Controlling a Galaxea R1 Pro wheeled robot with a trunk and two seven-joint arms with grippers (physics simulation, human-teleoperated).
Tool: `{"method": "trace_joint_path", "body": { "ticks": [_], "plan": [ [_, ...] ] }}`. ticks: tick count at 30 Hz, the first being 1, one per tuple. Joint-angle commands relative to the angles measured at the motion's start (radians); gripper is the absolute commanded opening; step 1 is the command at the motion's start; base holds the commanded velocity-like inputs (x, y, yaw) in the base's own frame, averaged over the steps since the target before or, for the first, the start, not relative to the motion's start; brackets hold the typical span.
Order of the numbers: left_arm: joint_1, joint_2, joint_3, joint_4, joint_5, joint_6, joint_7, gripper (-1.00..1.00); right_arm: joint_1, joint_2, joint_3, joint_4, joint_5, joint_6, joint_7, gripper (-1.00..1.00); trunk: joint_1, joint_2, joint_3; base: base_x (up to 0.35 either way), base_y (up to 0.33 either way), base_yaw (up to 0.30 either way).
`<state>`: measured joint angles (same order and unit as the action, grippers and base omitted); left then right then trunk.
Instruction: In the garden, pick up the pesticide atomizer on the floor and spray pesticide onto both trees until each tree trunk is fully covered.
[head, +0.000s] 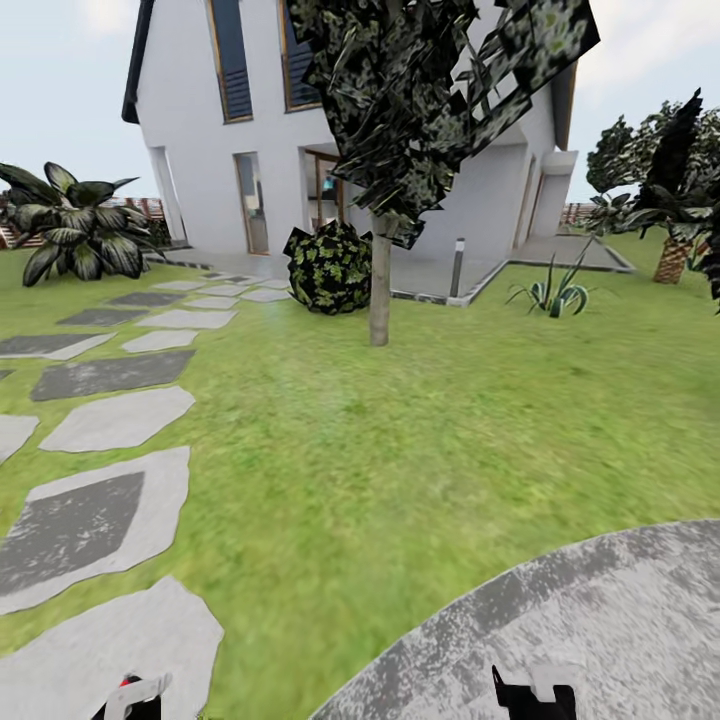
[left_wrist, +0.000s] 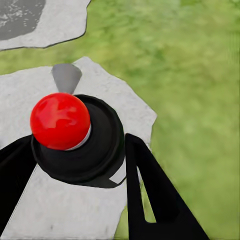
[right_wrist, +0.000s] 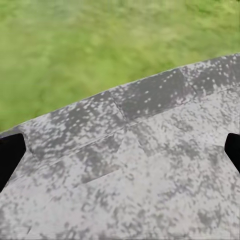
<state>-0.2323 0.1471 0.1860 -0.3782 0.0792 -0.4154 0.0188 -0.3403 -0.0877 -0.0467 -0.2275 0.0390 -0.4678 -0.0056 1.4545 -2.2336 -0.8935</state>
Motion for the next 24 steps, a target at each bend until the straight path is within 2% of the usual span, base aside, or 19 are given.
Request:
{"method": "trace_joint_path", "body": {
  "ticks": [1,12,24],
  "plan": [
    [-0.001,0.000,-0.002,0.001,0.008,-0.003,0.000,-1.00,0.000,0.000,-0.005,0.000,0.004,-0.003,-0.001,1.00,0.000,0.000,-0.001,0.000,0.000,0.286],
    [-0.001,0.000,0.000,0.001,0.008,-0.002,0.000,-1.00,0.000,0.000,-0.004,0.000,0.005,-0.003,-0.001,1.00,0.000,0.000,-0.001,0.016,0.000,0.286],
    [-0.001,0.000,0.000,0.002,0.010,-0.002,0.001,-1.00,0.000,0.000,-0.004,0.000,0.005,-0.003,-0.001,1.00,0.000,0.000,-0.001,0.298,0.072,0.286]
  ]
}}
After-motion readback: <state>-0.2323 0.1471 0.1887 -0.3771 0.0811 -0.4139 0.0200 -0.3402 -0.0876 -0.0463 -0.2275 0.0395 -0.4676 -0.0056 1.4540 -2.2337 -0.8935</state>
